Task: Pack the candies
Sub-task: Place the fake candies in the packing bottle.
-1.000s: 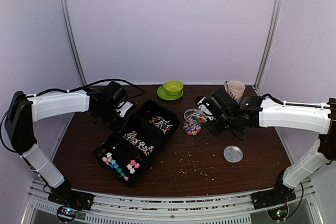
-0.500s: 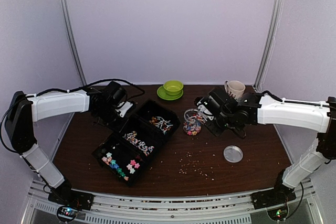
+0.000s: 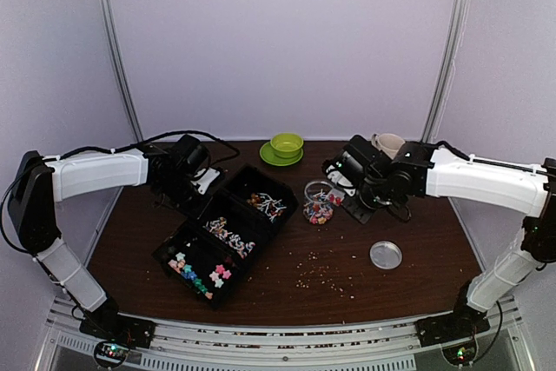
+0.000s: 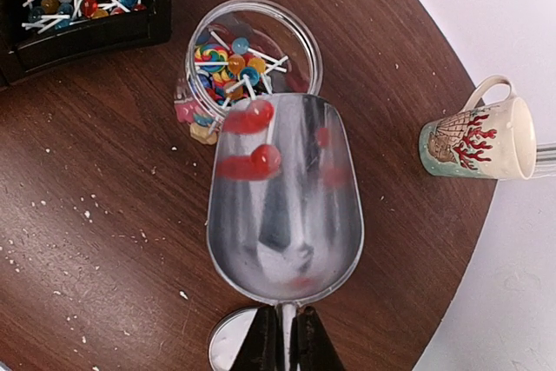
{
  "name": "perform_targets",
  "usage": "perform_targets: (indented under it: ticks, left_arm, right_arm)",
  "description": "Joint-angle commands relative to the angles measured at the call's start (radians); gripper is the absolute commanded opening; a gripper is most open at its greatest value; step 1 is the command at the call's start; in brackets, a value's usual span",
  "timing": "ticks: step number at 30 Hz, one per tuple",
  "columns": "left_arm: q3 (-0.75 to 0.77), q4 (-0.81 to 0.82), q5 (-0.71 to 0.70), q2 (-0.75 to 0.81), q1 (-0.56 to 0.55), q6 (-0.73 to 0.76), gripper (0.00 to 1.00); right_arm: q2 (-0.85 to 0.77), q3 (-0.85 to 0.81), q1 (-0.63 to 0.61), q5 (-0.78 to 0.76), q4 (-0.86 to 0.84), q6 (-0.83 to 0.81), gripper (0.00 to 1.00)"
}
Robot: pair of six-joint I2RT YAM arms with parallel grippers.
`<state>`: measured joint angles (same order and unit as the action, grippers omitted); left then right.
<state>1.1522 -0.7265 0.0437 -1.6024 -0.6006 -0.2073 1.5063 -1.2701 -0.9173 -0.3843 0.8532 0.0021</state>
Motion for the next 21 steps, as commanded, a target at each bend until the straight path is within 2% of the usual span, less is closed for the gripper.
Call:
perform_targets:
  ticks: [1, 21]
  left_arm:
    - [0.037, 0.082, 0.046, 0.036, 0.011, -0.019, 0.00]
    - [0.038, 0.081, 0.047, 0.030, 0.012, -0.017, 0.00]
  right_arm:
    - [0.024, -0.049, 0.006, 0.004, 0.074, -0.009, 0.00]
    - [0.057, -0.199, -0.030, 0.010, 0.179, -0.047, 0.00]
